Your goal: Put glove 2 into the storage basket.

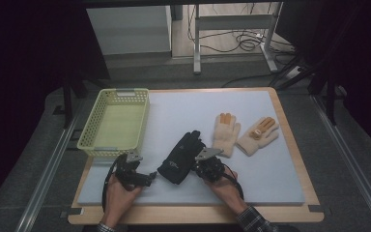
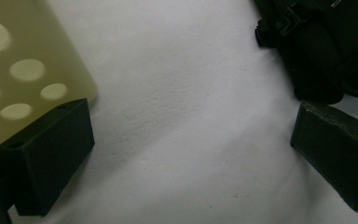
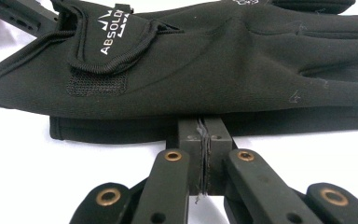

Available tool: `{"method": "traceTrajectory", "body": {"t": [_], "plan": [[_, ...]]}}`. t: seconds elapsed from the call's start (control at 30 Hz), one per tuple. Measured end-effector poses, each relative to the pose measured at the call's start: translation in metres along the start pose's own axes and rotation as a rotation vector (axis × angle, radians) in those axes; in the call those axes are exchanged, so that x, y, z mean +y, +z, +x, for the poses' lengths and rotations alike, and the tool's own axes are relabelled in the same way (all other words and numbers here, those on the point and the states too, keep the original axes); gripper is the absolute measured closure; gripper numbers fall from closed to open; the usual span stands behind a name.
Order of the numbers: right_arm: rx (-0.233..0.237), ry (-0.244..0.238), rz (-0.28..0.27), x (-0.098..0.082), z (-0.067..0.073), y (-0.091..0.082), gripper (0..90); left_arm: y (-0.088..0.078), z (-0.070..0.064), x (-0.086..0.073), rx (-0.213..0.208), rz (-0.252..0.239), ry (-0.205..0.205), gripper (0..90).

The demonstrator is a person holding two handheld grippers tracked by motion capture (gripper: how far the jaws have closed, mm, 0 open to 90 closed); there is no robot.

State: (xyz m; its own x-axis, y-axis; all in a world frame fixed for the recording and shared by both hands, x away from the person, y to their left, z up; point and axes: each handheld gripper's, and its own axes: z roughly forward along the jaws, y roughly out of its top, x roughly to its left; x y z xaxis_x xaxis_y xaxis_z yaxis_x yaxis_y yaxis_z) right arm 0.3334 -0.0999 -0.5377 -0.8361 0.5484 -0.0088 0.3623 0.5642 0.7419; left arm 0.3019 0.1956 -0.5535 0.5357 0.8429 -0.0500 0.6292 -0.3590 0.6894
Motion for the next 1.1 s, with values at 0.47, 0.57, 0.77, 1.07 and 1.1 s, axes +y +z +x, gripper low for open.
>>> {"method": "traceTrajectory", "body": {"t": [0.47, 0.57, 0.77, 1.07, 1.1], "plan": [[-0.044, 0.012, -0.007, -0.014, -0.017, -0.035, 63.3, 0.0, 0.0, 0.0, -0.002, 0.001, -0.001, 0.0], [-0.072, 0.016, -0.006, -0.02, -0.024, -0.045, 60.3, 0.0, 0.0, 0.0, -0.002, 0.001, -0.001, 0.0], [-0.107, 0.054, -0.007, -0.033, -0.037, -0.062, 53.9, 0.0, 0.0, 0.0, -0.002, 0.001, -0.002, 0.0], [-0.188, 0.11, 0.001, -0.057, -0.06, -0.088, 45.0, 0.0, 0.0, 0.0, -0.001, 0.003, -0.003, 0.3], [-0.197, 0.112, 0.006, -0.059, -0.062, -0.09, 44.2, 0.0, 0.0, 0.0, -0.002, 0.003, -0.003, 0.3]]}}
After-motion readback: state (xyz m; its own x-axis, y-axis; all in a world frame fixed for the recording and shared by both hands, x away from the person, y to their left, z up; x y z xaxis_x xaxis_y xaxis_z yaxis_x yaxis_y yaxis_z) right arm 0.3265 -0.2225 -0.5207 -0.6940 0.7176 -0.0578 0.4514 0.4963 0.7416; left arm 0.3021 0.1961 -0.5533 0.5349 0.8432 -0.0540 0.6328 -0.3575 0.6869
